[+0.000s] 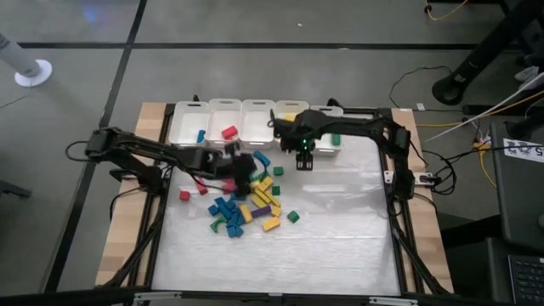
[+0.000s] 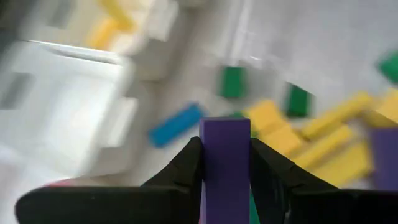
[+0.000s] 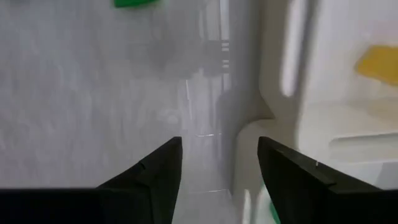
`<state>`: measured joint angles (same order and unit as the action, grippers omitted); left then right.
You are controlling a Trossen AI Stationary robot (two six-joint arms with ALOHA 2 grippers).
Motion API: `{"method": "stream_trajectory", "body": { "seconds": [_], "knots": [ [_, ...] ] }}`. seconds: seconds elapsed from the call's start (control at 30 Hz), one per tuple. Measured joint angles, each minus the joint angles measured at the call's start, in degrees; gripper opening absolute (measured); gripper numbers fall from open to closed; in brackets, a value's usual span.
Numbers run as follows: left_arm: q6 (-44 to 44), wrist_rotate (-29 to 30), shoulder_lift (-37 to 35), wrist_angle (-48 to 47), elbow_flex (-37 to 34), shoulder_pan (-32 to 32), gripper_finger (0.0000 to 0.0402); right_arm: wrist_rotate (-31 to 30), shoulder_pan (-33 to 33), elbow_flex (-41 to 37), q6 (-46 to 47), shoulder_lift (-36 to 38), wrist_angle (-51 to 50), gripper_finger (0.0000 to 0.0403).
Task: Sort blocks
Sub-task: Put the violet block into the middle white bin
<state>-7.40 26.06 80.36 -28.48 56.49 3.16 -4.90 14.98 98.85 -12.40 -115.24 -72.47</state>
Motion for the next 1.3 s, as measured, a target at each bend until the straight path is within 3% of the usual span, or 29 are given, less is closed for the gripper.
{"method": "stream_trajectory", "body": {
  "seconds": [0.3, 0.47, 0.8, 1.03, 1.3],
  "knots": [
    [7.0, 5.5, -6.0, 1.9, 0.0, -10.5, 0.0087, -10.4, -7.4, 0.0, 3.2, 0.0, 0.9, 0.0209],
    [10.6, 5.0, -4.5, 6.0, 0.1, -17.3, 0.0092, -10.5, -10.6, 0.0, 4.9, 0.0, 1.9, 0.0209],
    [18.9, -4.7, 4.7, 17.0, 0.1, -27.1, 0.0099, -10.5, -16.0, 0.0, 5.0, 0.0, 8.4, 0.0209],
    [20.4, -4.9, 11.8, 23.0, 0.1, -29.9, 0.0129, -6.6, -16.1, 0.0, 7.2, 0.0, 14.3, 0.0209],
    [18.8, -1.9, 14.8, 23.2, 0.1, -31.3, 0.0197, -6.5, -16.1, 0.0, 8.3, -0.3, 15.6, 0.0209]
  ]
}}
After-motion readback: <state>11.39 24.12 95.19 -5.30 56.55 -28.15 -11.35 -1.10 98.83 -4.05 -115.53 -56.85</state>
